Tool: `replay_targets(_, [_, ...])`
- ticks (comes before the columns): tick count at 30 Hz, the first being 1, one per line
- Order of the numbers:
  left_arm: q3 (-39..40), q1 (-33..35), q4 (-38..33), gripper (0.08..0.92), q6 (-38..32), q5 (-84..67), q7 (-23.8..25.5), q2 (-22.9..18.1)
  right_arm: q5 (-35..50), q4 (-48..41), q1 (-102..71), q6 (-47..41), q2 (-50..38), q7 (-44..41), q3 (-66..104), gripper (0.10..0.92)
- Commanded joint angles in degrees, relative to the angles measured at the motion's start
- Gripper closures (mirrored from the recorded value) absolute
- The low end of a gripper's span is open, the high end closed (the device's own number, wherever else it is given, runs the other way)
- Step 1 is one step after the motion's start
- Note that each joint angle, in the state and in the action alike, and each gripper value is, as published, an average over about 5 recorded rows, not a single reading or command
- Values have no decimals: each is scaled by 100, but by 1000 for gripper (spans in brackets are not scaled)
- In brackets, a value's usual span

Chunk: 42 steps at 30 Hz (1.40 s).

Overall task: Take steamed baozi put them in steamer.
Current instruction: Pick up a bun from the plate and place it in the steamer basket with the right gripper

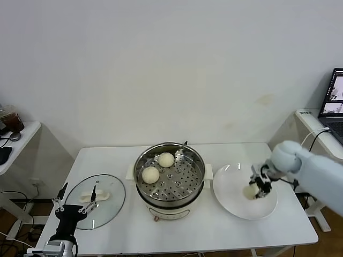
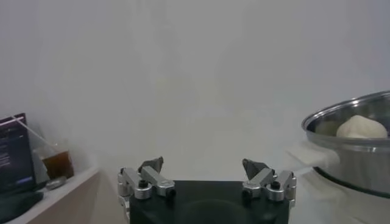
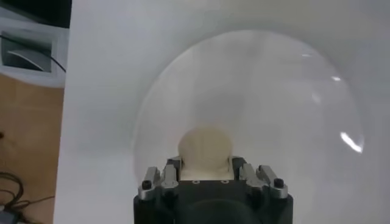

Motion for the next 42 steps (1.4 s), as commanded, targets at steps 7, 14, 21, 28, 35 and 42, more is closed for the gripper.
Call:
replay_targets(7, [9, -52, 32, 177, 6, -43, 4, 56, 1703, -353, 3359, 967, 1318, -532, -1113, 525])
replay_targets(14, [6, -79, 48, 177, 11, -46, 3, 43, 2184, -73, 3654, 1554, 2554, -206, -2023, 517])
replay_targets(21, [-47, -51, 27, 177, 9, -47, 1, 19, 1815, -80, 3382, 2348, 3751, -160, -2763, 509])
replay_targets(28, [-111, -48, 14, 177, 8, -63, -4, -11, 865, -272, 3046, 3004, 4247, -104, -2952, 508])
replay_targets(35, [-156, -36, 28, 177, -12, -69, -12, -37, 266, -375, 2805, 3423, 4359, -98, -3072, 508])
replay_targets(42, [-183, -44, 51, 177, -28, -77, -17, -47, 161, -280, 2760, 3602, 4368, -118, -3129, 500])
